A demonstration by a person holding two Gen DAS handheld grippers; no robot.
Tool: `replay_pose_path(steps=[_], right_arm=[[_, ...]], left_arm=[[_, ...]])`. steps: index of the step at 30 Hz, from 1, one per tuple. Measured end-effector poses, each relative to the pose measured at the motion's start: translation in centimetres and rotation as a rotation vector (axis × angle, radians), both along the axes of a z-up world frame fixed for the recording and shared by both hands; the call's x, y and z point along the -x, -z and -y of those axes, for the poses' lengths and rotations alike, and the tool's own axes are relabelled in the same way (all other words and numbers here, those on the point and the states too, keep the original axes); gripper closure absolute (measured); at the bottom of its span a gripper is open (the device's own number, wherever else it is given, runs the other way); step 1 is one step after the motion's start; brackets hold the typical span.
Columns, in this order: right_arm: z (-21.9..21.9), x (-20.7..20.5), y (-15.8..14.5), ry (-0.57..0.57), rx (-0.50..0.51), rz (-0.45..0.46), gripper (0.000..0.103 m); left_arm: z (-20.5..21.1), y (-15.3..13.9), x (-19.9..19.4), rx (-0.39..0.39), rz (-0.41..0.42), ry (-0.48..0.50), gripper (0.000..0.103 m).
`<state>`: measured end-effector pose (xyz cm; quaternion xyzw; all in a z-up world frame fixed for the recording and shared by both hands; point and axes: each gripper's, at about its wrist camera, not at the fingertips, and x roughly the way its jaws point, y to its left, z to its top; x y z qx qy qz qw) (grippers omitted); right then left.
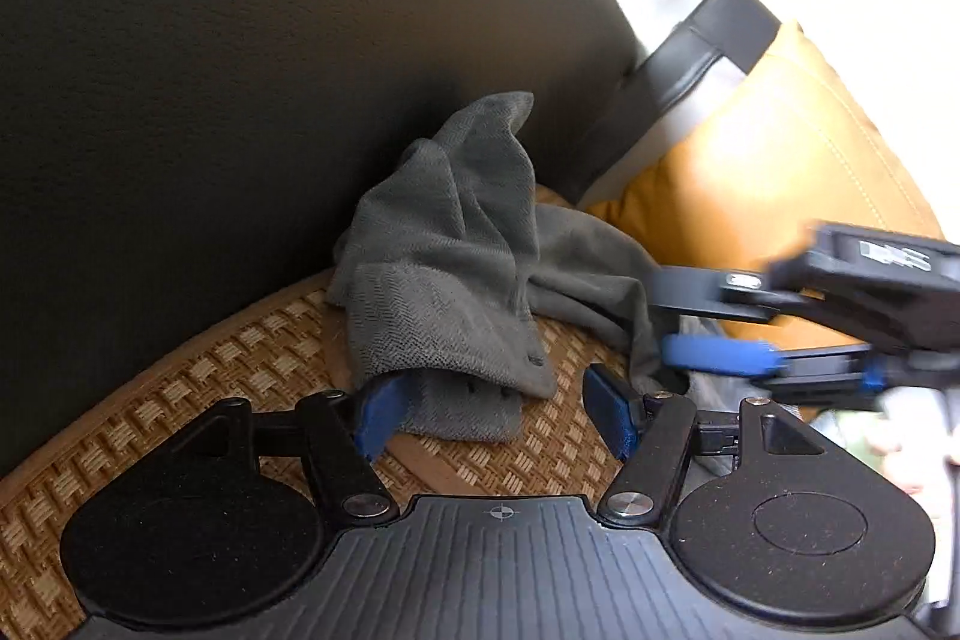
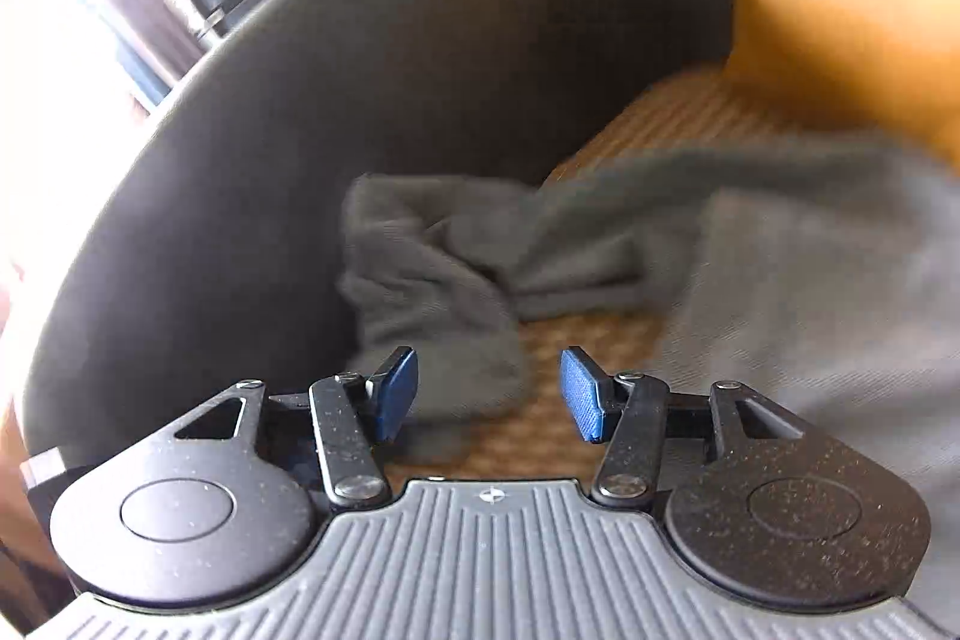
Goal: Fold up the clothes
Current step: 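Grasp the other sleeve with the right gripper and fold it over the shirt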
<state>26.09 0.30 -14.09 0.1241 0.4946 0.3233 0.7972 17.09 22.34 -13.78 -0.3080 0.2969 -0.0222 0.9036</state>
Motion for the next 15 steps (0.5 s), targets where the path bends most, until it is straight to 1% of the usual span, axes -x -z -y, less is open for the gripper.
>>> replay_pose_path(steps=[2, 5, 8, 10, 11, 15], right_arm=[[-1.2, -0.1, 1.4, 0.025, -0.03, -0.08, 0.045], [-1.7, 0.4, 3.1, 0.079, -0.05, -0.184, 0.045], [-1.3, 1.1, 4.6, 0.12, -0.132, -0.285, 0.046], [-1.3, 1.8, 5.1, 0.141, -0.141, -0.31, 0.046], [-1.5, 1.9, 5.3, 0.156, -0.143, -0.309, 0.046], [-1.7, 1.6, 6.0, 0.246, -0.218, -0.319, 0.048]], left_arm=[[-0.2, -0.1, 0.1, -0.01, 0.011, 0.024, 0.026], [-0.5, 0.1, 0.3, -0.016, 0.027, 0.055, 0.026], [-0.6, 0.4, 1.1, -0.011, 0.034, 0.074, 0.026], [-0.7, 0.4, 1.6, -0.012, 0.031, 0.082, 0.026], [-0.8, 0.5, 1.8, -0.011, 0.028, 0.088, 0.026], [-1.1, 0.7, 3.1, -0.017, 0.018, 0.098, 0.026]])
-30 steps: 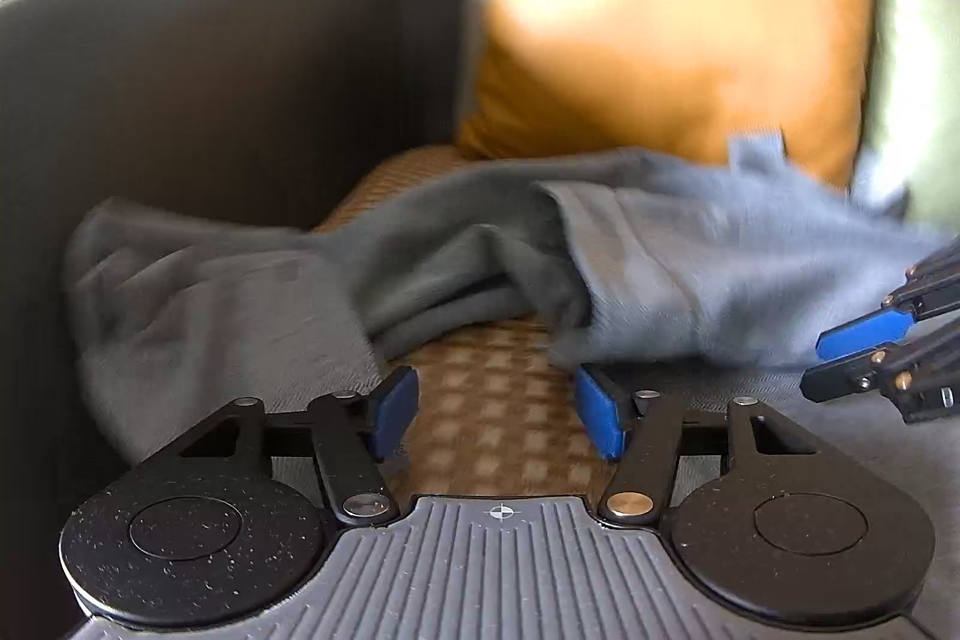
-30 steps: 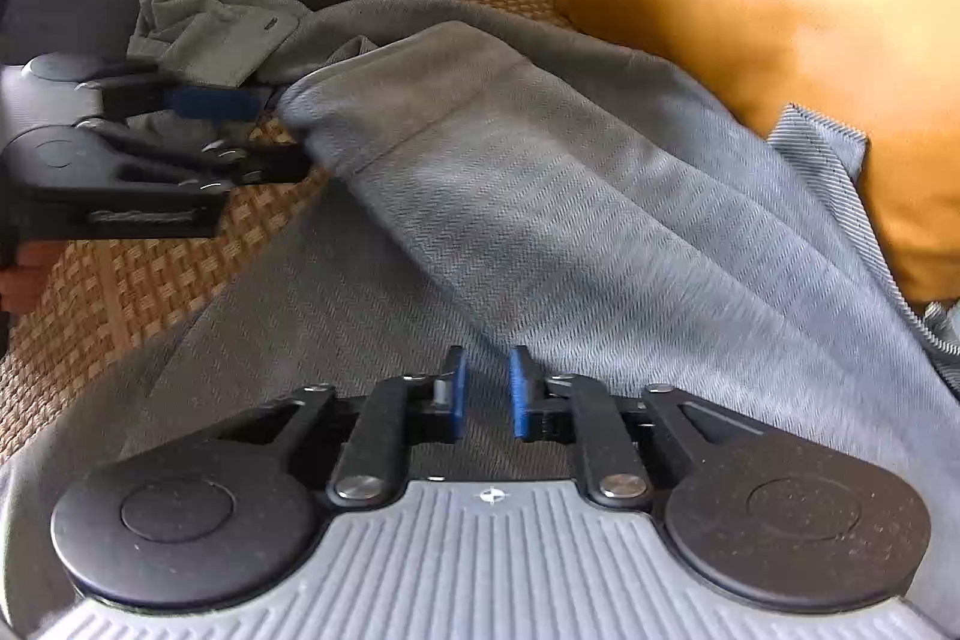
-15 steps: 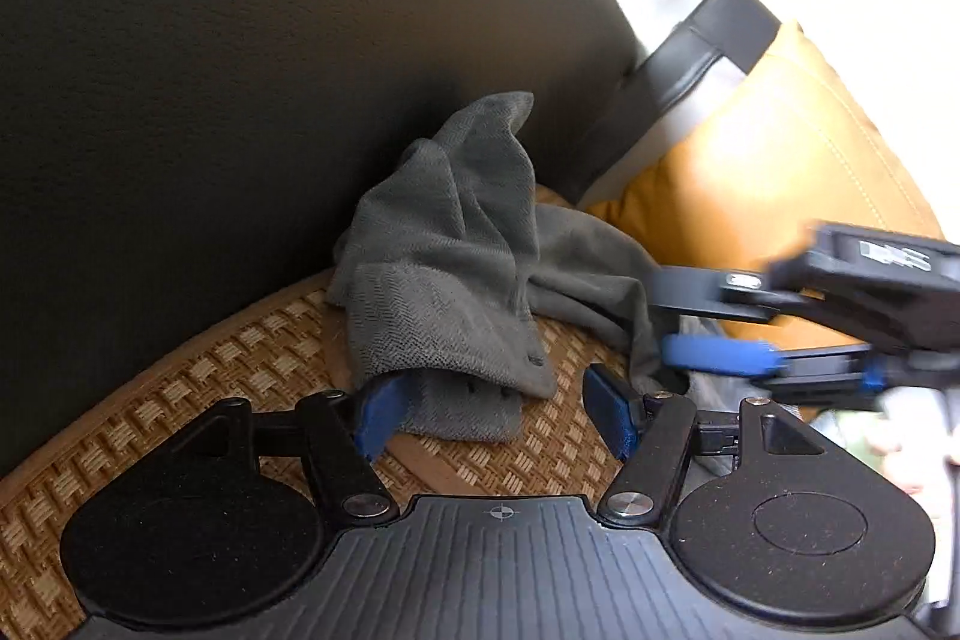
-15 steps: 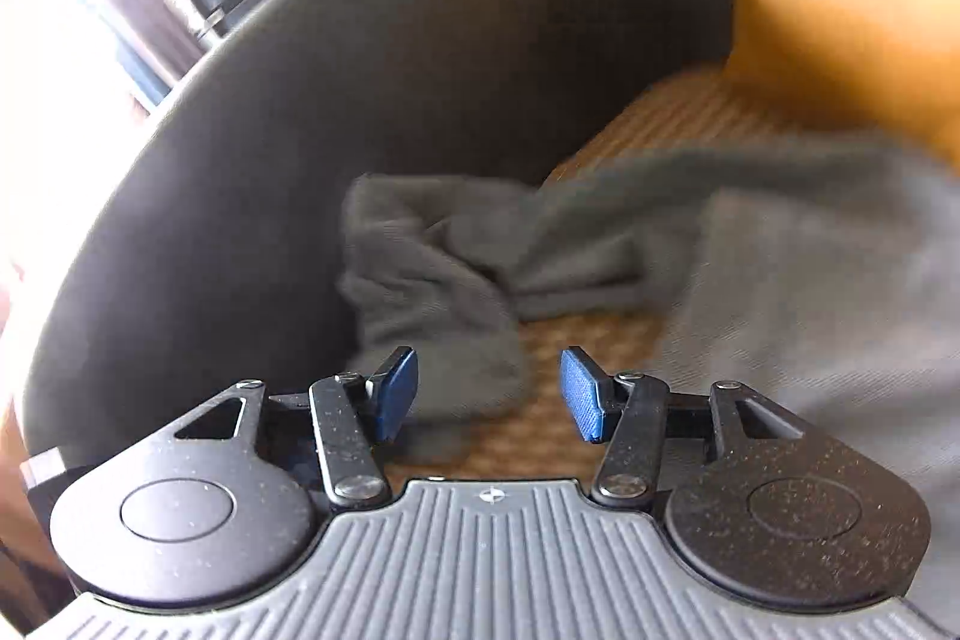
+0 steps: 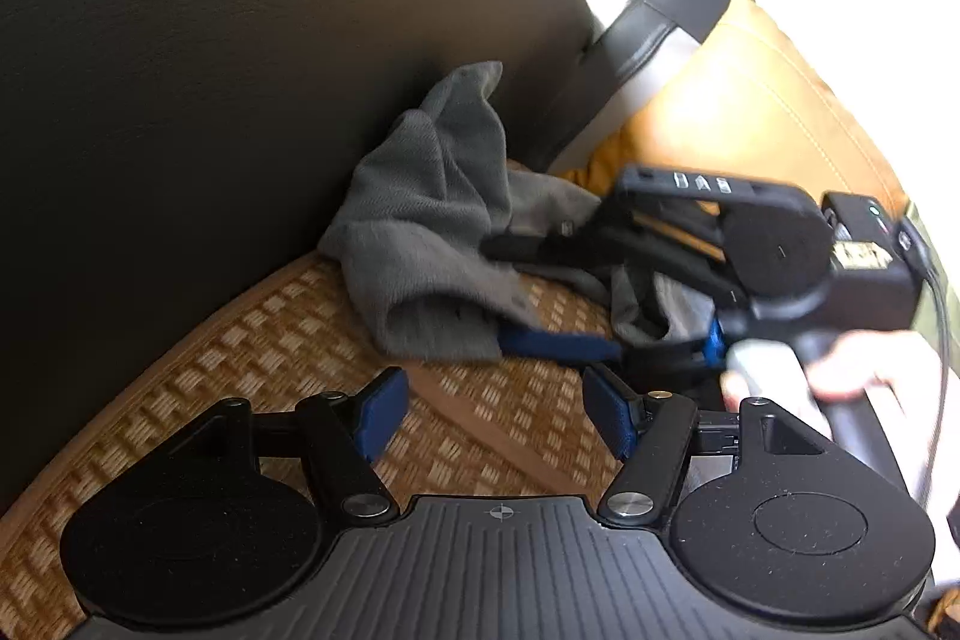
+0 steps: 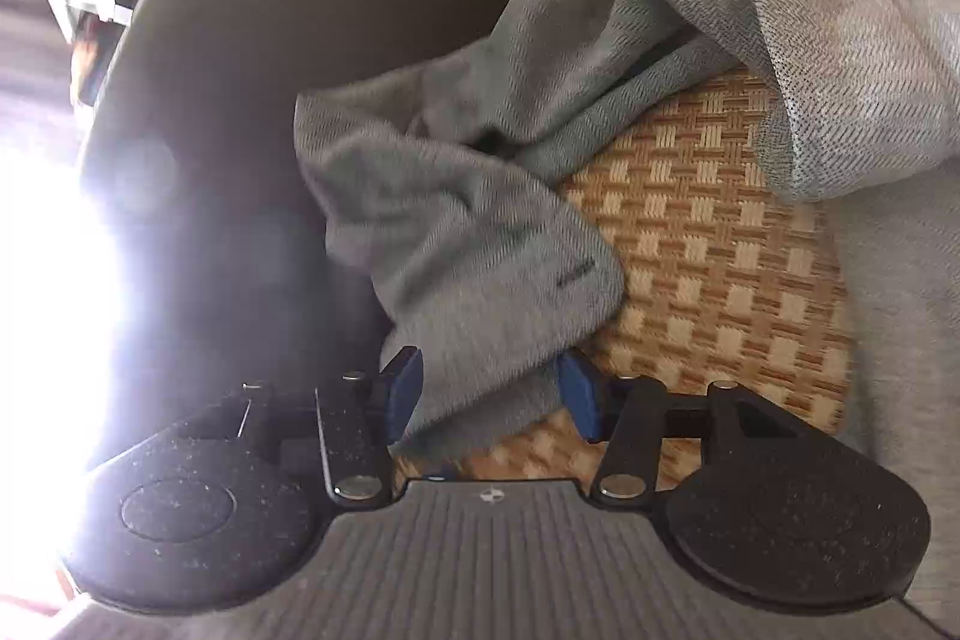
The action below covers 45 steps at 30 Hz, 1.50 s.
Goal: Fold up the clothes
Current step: 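Grasp the other sleeve with the right gripper and fold it over the shirt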
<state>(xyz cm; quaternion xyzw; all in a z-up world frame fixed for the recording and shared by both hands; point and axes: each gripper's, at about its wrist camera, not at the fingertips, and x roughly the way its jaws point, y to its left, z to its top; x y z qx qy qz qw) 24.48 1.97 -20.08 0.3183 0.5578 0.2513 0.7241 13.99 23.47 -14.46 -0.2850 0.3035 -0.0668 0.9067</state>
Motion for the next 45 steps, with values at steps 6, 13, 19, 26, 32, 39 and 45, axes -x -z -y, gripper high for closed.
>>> replay_pose_path(steps=[6, 13, 19, 26, 32, 39, 45], right_arm=[[-0.3, -0.3, -1.7, -0.021, 0.019, 0.086, 0.1], [1.2, -0.7, -11.0, -0.073, -0.02, 0.331, 0.1], [5.6, -1.8, -20.6, -0.007, -0.034, 0.524, 0.101], [12.8, -3.4, -31.1, 0.159, -0.024, 0.721, 0.101], [20.0, -4.2, -35.4, 0.281, 0.024, 0.789, 0.1], [27.8, -4.1, -34.3, 0.365, 0.069, 0.789, 0.1], [35.8, -2.8, -31.2, 0.43, 0.084, 0.742, 0.1]], left_arm=[[-0.5, 0.2, 1.1, -0.029, -0.008, -0.043, 0.026], [0.7, -0.6, -0.1, -0.08, -0.007, -0.053, 0.024], [4.5, -2.8, -3.0, -0.135, 0.041, -0.02, 0.018], [10.7, -4.2, -7.5, -0.272, 0.065, 0.007, 0.018], [15.9, -4.9, -10.8, -0.327, 0.095, 0.085, 0.018], [21.7, -4.3, -14.9, -0.528, 0.096, 0.094, 0.018], [22.4, -2.8, -17.2, -0.56, 0.012, 0.112, 0.098]])
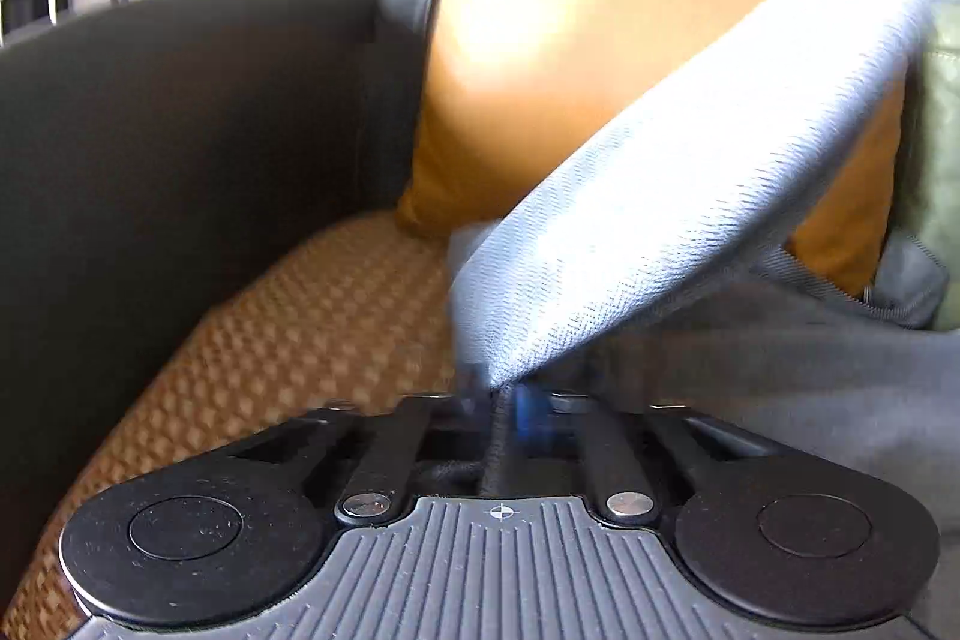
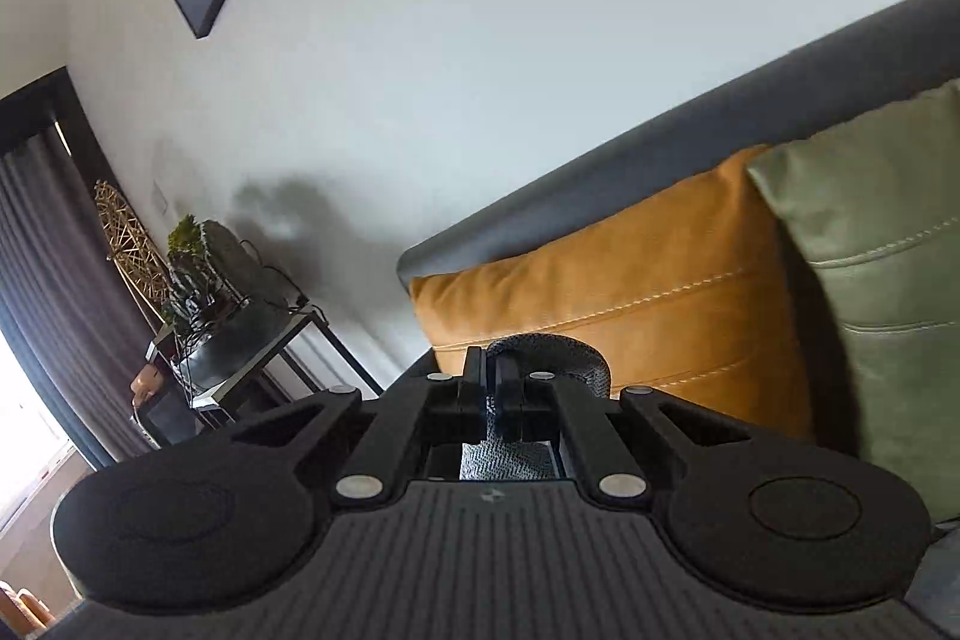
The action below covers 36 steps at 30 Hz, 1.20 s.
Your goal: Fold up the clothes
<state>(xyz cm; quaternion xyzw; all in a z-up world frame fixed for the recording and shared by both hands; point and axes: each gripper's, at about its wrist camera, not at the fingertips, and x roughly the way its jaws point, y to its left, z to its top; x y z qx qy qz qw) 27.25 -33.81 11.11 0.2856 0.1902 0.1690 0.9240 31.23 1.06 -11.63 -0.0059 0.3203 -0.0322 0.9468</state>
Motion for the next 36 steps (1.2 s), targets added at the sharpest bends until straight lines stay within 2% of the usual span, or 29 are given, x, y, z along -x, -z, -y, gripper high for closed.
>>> replay_pose_path(steps=[3, 5, 6, 9, 10, 12, 13, 14, 16, 18, 19, 20, 21, 23, 26, 30, 32, 36], right_arm=[[5.4, 2.0, 2.9, 0.011, -0.011, -0.052, 0.1], [9.0, 4.0, 6.3, 0.016, 0.007, -0.125, 0.1], [10.3, 5.0, 8.7, 0.013, 0.037, -0.185, 0.1], [12.4, 8.4, 18.1, -0.016, 0.124, -0.482, 0.097], [12.3, 9.4, 20.5, -0.02, 0.151, -0.558, 0.096], [12.1, 11.6, 25.3, -0.026, 0.201, -0.701, 0.094], [11.8, 12.2, 26.3, -0.029, 0.208, -0.719, 0.094], [11.6, 12.5, 26.2, -0.026, 0.197, -0.7, 0.094], [11.4, 12.5, 25.3, -0.022, 0.173, -0.654, 0.092], [10.9, 11.8, 23.3, -0.025, 0.208, -0.604, 0.087], [10.7, 11.6, 22.5, -0.027, 0.224, -0.58, 0.084], [10.5, 11.5, 21.8, -0.022, 0.226, -0.559, 0.077], [10.4, 11.4, 21.5, -0.017, 0.217, -0.544, 0.069], [10.2, 11.1, 21.2, -0.007, 0.196, -0.516, 0.063], [9.8, 10.0, 21.9, -0.003, 0.187, -0.517, 0.063], [8.8, 8.3, 23.0, -0.011, 0.207, -0.529, 0.062], [8.0, 7.3, 23.4, -0.032, 0.247, -0.516, 0.062], [7.0, 5.3, 24.5, -0.058, 0.292, -0.512, 0.062]], left_arm=[[-0.9, 0.1, 1.5, 0.014, 0.026, 0.035, 0.099], [-1.5, 0.6, 2.1, -0.023, 0.016, 0.062, 0.099], [-1.7, 0.9, 2.4, -0.04, 0.011, 0.075, 0.099], [-2.1, 1.7, 3.0, -0.076, -0.017, 0.133, 0.099], [-2.0, 1.9, 3.1, -0.1, -0.025, 0.146, 0.096], [-1.6, 1.9, 3.3, -0.152, -0.019, 0.158, 0.09], [-1.5, 1.9, 3.3, -0.172, -0.018, 0.162, 0.085], [-1.3, 1.9, 3.3, -0.193, -0.019, 0.169, 0.078], [-1.0, 1.7, 3.1, -0.233, -0.022, 0.185, 0.072], [-1.7, 1.3, 3.2, -0.242, -0.036, 0.209, 0.065], [-2.2, 0.8, 3.8, -0.23, -0.043, 0.22, 0.048], [-2.8, 0.4, 4.0, -0.21, -0.051, 0.23, 0.045], [-3.4, 0.0, 4.0, -0.183, -0.059, 0.243, 0.044], [-4.7, -1.2, 4.4, -0.127, -0.061, 0.258, 0.041], [-6.2, -3.5, 4.2, -0.058, -0.049, 0.239, 0.034], [-5.0, -6.0, 1.7, -0.06, -0.021, 0.204, 0.028], [-3.4, -6.3, -0.2, -0.068, -0.026, 0.189, 0.027], [-0.6, -5.2, -3.9, -0.08, -0.079, 0.143, 0.027]])
